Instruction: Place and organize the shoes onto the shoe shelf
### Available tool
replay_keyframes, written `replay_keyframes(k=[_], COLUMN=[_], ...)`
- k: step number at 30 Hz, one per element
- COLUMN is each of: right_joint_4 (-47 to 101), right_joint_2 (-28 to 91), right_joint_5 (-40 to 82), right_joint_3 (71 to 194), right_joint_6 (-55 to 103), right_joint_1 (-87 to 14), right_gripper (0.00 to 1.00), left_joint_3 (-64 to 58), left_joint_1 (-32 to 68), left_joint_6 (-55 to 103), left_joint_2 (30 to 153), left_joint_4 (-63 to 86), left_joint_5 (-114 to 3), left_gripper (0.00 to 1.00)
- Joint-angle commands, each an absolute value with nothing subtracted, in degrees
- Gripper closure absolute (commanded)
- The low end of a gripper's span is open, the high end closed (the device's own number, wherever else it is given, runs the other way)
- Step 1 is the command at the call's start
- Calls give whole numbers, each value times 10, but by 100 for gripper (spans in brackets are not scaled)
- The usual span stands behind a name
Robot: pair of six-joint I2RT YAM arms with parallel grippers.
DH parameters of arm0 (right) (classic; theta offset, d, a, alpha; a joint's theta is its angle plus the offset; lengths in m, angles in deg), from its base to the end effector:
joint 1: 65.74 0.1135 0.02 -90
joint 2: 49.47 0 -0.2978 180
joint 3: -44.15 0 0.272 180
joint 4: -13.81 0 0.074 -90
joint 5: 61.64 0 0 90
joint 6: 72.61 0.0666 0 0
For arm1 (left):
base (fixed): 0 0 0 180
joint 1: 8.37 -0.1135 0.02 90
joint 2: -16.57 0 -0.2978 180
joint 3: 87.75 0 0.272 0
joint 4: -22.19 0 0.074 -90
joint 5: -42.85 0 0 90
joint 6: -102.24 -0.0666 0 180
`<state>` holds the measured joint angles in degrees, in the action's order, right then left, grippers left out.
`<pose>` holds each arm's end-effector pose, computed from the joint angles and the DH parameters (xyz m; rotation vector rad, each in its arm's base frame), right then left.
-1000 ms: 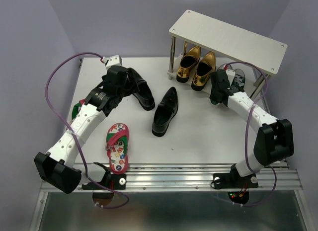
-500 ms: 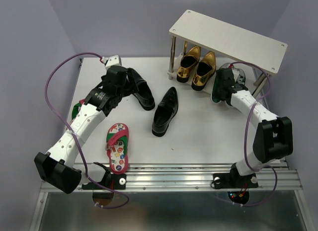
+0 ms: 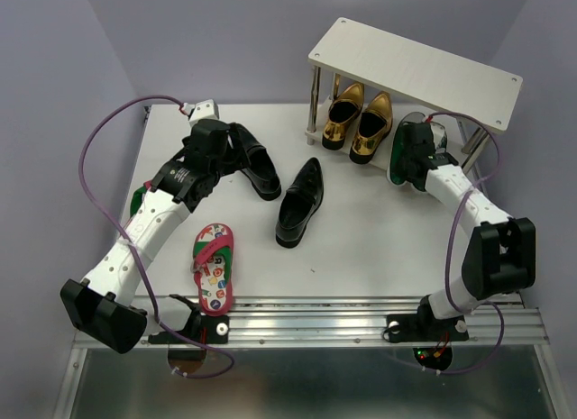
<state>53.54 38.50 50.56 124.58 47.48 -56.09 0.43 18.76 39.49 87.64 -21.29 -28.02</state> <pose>0.3701 0.0374 0.2758 0.5856 2.2467 -0.1193 0.2823 -0.1201 0.4144 -0.2115 2.0028 -0.2676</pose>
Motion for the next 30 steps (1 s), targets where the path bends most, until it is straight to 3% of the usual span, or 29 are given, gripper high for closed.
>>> replay_keyframes(k=[1, 15, 30], right_joint_4=[466, 455, 459], right_joint_2=[343, 395, 419], right_joint_5=[491, 441, 524], right_joint_3=[1262, 1274, 1305], right_joint_6=[441, 426, 453], right_joint_1=[-576, -576, -576], right_gripper=[99, 99, 99], left_joint_3=[11, 2, -7], left_joint_1=[183, 183, 183], left_joint_6=[391, 398, 393], left_joint_2=[863, 859, 849], left_joint_4=[-197, -196, -201], left_joint_5=[-286, -287, -281], left_gripper=[21, 21, 21])
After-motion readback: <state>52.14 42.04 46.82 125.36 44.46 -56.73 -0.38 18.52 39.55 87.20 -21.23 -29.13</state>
